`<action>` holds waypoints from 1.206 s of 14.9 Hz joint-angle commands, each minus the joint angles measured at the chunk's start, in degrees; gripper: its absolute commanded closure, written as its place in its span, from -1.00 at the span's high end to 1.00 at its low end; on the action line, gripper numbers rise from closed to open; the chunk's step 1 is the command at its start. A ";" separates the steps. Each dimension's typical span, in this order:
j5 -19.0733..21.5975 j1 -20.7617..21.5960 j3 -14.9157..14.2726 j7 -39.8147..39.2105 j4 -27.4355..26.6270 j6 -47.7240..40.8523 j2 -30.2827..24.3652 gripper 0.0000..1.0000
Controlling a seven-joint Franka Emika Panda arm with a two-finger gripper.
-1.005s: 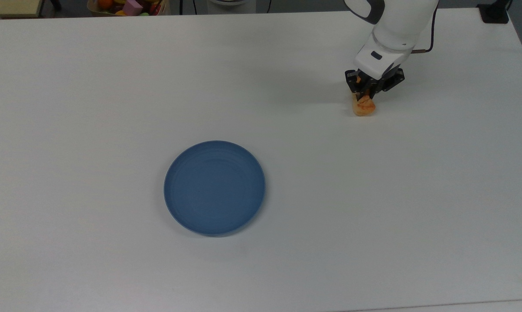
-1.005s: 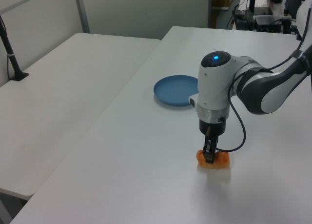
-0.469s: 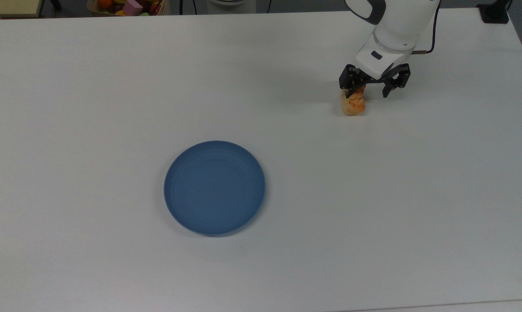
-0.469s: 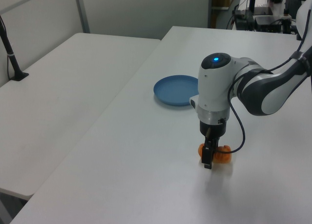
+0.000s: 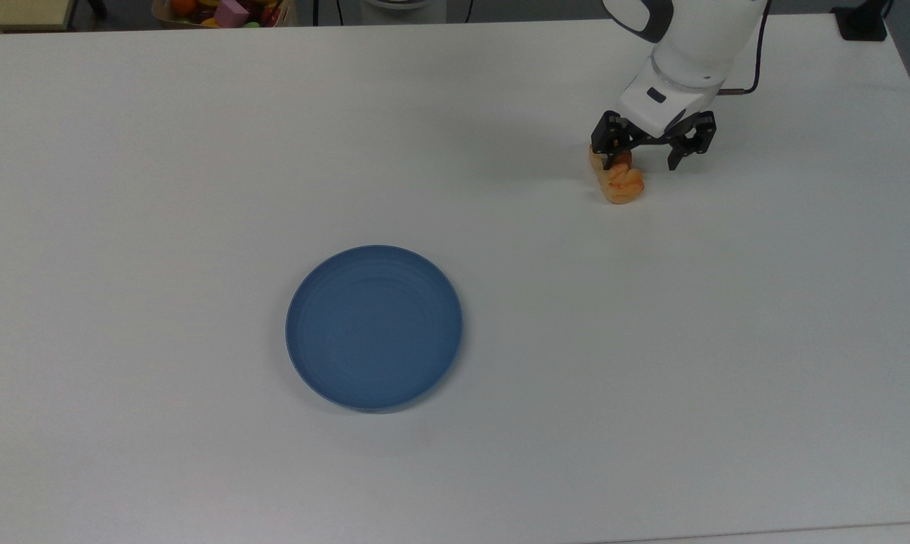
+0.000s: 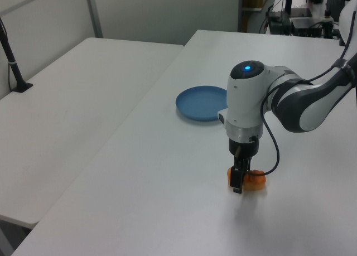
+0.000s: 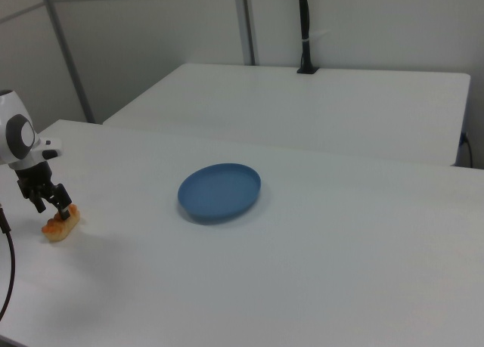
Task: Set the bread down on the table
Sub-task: 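Raise the open gripper up away from the bread roll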
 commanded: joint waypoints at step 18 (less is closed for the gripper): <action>8.76 -12.54 -13.97 -23.42 5.01 -24.63 -22.38 1.00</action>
